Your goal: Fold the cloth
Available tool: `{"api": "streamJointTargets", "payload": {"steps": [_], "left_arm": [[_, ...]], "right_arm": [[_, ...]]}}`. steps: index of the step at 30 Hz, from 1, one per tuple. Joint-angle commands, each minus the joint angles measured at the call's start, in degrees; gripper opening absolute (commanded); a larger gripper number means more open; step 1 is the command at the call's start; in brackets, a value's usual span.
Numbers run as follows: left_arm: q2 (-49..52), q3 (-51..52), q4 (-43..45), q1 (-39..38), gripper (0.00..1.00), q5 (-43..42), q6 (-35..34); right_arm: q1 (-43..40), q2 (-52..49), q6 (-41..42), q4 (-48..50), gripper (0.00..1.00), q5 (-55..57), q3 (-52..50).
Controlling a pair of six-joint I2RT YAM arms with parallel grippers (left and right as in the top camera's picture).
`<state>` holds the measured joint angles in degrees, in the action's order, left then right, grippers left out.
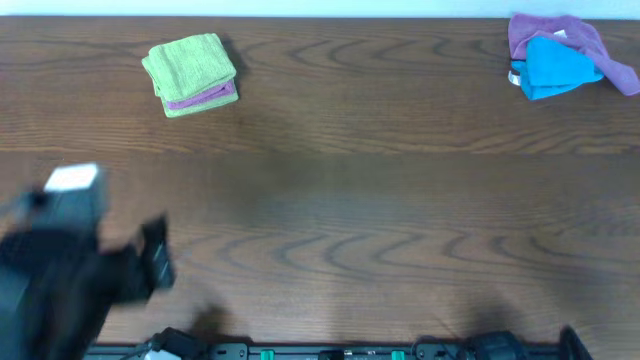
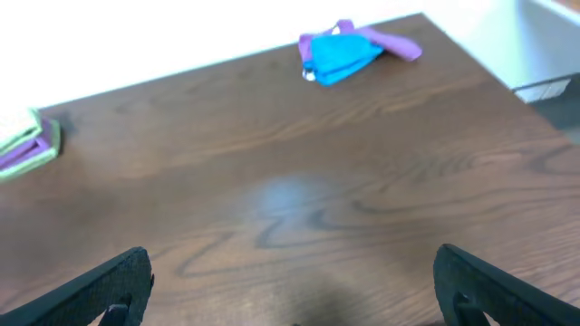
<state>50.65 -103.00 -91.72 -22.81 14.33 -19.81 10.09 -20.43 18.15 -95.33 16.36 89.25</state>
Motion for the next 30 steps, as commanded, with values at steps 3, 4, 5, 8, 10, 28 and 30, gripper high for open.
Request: {"api": "streamJointTargets", "payload": {"steps": [3,4,5,8,10,28,30], "left_arm": [[-7.19,7.28,-0.07,-0.48,0.96,-0.92,-2.54],[-7.93,7.82,-0.11,-0.48,0.96,-1.25,-2.82],[-8.41,8.09,-0.24,-0.48,0.95,-1.49,-3.23],[-8.57,8.07,-0.92,-0.46,0.95,-2.58,-3.39],[-8.57,8.09,-1.46,-0.46,0.95,-3.43,-3.39],[-8.57,8.09,-1.46,-0.46,0.95,-6.86,-3.37],[-8.57,8.09,-1.46,-0.46,0.95,-6.86,-3.37]], "right_arm": [[0.83,2.01,-1.51,-0.31,0.99,1.66,-0.02],[0.81,2.01,-1.51,-0.31,0.99,1.64,-0.04],[0.81,2.01,-1.51,-0.37,0.99,1.66,-0.07],[0.81,2.01,-1.49,-0.96,0.99,1.4,-0.07],[0.81,2.01,-1.51,-0.98,0.99,1.4,-0.07],[0.81,2.01,-1.49,-0.98,0.99,1.4,-0.07],[0.81,2.01,-1.49,-0.98,0.99,1.4,-0.07]]}}
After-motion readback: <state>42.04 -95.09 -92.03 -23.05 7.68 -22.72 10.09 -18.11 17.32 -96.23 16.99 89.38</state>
